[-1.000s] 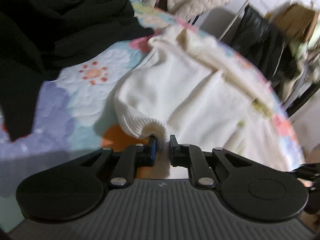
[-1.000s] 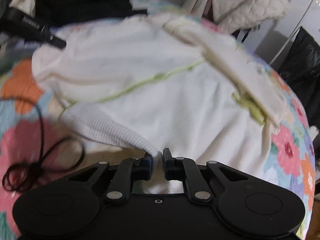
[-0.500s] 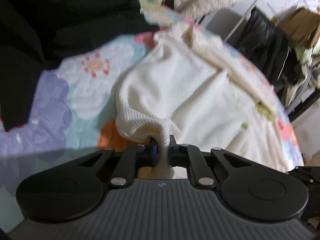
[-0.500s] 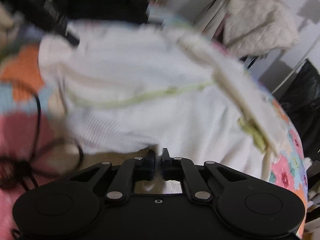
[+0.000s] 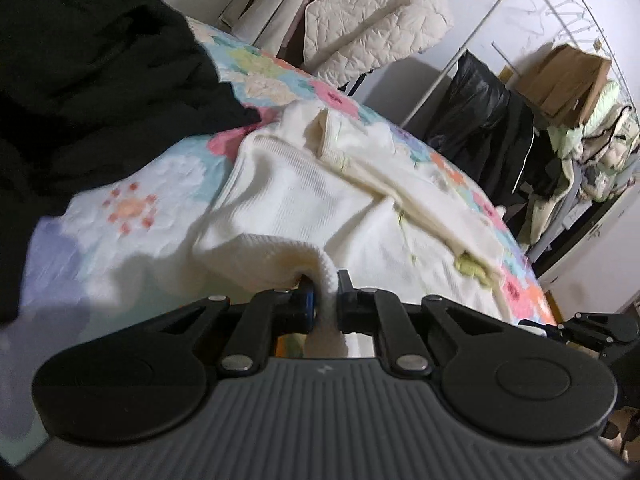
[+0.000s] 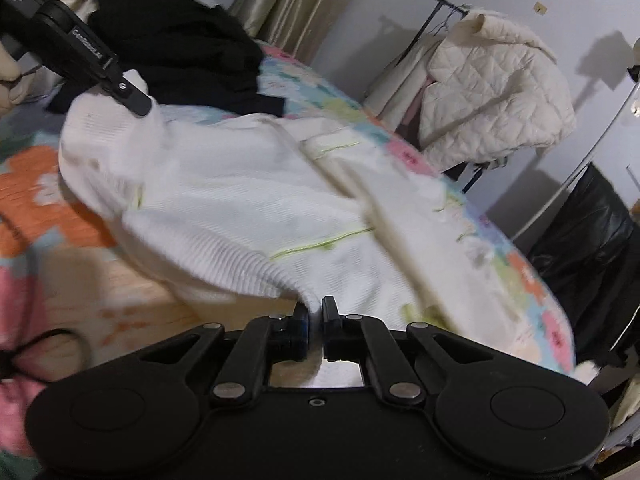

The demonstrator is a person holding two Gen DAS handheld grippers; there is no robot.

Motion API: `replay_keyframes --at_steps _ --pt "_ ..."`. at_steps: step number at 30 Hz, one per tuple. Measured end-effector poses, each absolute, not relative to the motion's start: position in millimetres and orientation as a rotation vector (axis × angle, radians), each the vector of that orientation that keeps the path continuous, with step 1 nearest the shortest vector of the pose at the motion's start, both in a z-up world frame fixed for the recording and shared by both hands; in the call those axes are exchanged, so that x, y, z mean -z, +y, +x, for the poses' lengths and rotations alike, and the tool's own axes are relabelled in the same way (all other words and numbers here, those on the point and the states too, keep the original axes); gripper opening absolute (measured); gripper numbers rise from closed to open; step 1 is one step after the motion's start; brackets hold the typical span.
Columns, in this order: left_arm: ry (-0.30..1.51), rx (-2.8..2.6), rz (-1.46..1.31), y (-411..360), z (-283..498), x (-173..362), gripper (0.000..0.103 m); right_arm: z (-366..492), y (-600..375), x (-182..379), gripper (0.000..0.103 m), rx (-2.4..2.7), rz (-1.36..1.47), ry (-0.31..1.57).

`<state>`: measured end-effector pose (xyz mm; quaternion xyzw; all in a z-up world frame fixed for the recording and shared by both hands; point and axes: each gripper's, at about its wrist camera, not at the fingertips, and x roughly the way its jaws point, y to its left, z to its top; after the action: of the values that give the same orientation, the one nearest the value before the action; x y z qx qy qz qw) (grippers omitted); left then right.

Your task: Fold clothes

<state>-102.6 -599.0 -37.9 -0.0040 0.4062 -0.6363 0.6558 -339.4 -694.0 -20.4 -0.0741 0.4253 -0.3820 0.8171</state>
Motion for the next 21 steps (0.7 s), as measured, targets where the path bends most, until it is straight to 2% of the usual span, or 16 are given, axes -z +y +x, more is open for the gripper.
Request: replay_keyframes --at_steps 7,13,16,17,18,20,21 --pt "0.819 1.511 0.023 -708 -96 -3 0.01 -360 -818 -10 0.005 0.811 -0.133 0.871" --pt "0.735 1.541 0.086 -853 -90 -31 0.01 -368 -949 -31 0.005 0.832 -0.066 0.831" --pt "0.681 1.535 0.105 -927 -92 -41 0.012 -380 -1021 -22 0.006 0.905 0.073 0.764" --pt "0.691 1.512 0.126 -940 -92 -31 0.017 -384 -1044 -19 0.016 0.934 0.126 0.74" --pt "0.7 1.489 0.147 -952 -92 -21 0.026 -395 -1056 -15 0.03 1.023 0.238 0.7" --pt "0.719 1.442 0.188 -977 -93 0 0.029 -422 -1063 -9 0.046 1.158 0.464 0.567" --pt "0.728 1.418 0.209 -989 -93 10 0.031 -436 -1050 -4 0.048 1.15 0.546 0.484"
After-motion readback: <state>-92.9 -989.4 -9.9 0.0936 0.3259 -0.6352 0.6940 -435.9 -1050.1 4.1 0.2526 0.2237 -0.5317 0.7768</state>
